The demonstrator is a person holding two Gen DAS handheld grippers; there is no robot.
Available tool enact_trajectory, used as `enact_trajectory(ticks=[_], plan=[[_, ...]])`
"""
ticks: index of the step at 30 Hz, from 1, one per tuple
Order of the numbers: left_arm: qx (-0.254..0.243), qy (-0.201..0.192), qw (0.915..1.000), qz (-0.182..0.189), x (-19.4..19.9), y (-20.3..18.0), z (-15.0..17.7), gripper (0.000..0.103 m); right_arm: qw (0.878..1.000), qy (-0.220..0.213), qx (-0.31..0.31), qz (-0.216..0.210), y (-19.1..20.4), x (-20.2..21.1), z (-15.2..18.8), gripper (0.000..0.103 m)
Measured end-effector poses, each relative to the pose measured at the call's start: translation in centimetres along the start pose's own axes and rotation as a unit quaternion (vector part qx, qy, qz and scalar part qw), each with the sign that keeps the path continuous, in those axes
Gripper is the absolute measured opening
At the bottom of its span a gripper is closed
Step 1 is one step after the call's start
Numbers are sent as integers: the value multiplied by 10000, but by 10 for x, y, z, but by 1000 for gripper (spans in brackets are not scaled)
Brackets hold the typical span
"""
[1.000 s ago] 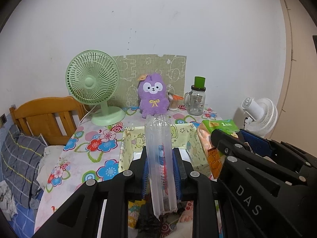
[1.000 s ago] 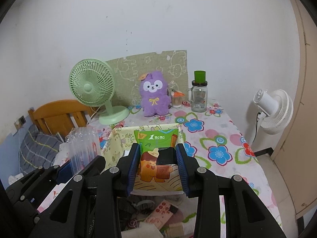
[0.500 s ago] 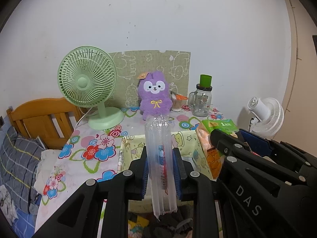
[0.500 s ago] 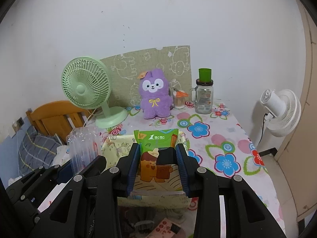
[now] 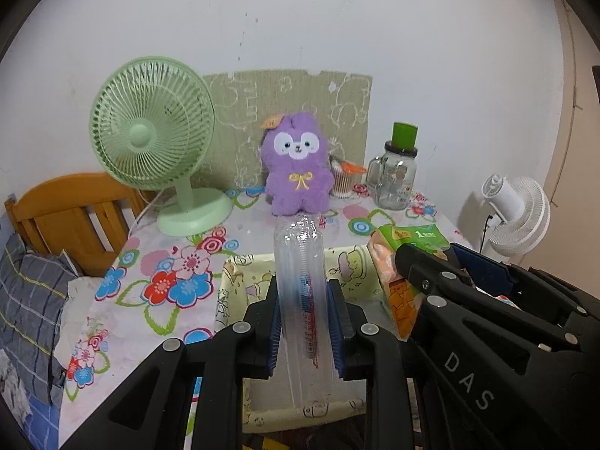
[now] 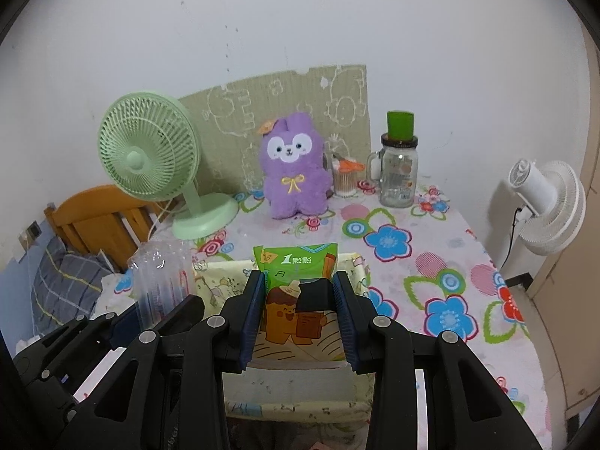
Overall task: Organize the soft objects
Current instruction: 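Carry the tube and packet into the fabric box and open both grippers, then withdraw both grippers from the box back toward the remaining items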
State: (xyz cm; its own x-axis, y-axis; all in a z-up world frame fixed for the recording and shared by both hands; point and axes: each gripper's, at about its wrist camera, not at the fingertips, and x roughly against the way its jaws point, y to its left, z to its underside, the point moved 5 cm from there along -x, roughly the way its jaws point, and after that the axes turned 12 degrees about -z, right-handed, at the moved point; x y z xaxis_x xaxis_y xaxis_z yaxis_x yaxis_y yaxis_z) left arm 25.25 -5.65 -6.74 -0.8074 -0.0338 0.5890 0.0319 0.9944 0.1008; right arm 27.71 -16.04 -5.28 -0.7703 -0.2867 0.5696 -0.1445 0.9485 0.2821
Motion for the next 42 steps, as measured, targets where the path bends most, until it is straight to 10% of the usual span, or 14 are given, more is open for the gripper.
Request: enact_trajectory(ticks=[7,15,23,42], plan=[[-49,336,9994,-32,-31,-2,9,25,9996,257,40,105,-7,-31,6,41],[-153,430,9989,-100,-48,-6,17,66,9988,488,3,55,-15,-57,14,41],[-63,533,9986,-36,-55,-5,18,86,9986,527,77,12,-13,-62,14,77],[-47,83,9999,-100,0,-5,11,101,9996,109,94,239,-3,-2,10,97]])
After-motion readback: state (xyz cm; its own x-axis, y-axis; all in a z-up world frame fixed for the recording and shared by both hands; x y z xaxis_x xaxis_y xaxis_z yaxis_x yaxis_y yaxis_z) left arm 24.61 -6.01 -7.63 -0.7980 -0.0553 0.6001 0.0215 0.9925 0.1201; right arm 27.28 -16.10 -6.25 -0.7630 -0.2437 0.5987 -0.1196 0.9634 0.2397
